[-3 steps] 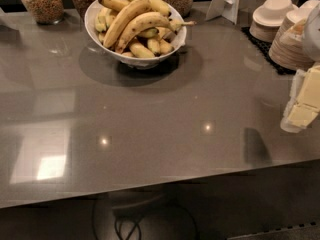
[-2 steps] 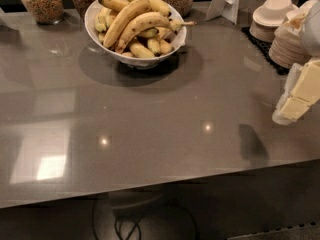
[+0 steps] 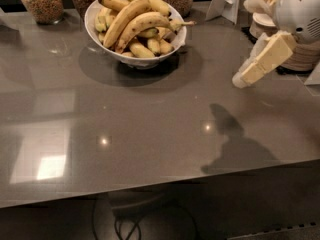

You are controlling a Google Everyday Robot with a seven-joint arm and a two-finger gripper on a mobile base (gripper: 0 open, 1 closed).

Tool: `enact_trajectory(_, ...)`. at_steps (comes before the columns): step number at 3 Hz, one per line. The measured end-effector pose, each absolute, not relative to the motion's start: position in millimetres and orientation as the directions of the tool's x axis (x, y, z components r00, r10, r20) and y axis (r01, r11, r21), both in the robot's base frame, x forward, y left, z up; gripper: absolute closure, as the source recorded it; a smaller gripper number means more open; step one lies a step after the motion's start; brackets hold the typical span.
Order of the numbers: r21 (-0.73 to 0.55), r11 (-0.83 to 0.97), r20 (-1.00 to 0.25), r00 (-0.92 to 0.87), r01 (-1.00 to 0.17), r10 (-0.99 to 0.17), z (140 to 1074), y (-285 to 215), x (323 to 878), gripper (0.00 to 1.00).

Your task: Pick banana from white bowl

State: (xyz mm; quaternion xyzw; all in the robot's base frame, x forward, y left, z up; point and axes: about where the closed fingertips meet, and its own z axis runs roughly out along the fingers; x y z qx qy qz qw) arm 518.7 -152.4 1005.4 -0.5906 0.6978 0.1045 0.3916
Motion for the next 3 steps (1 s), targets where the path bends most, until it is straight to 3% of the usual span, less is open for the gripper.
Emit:
enact_trajectory(1, -0.304, 0.263, -0.759, 0.066, -0.915, -0.648, 1009.8, -116.3, 553.8, 0.0)
enact_trajectory(2, -0.318, 0.225, -0.76, 0.105, -0.921, -0.642, 1002.9, -60.9, 586.8, 0.0)
enact_trajectory(3, -0.324, 0.197, -0.752, 0.126, -0.925, -0.647, 1001.9, -46.8, 586.7, 0.0)
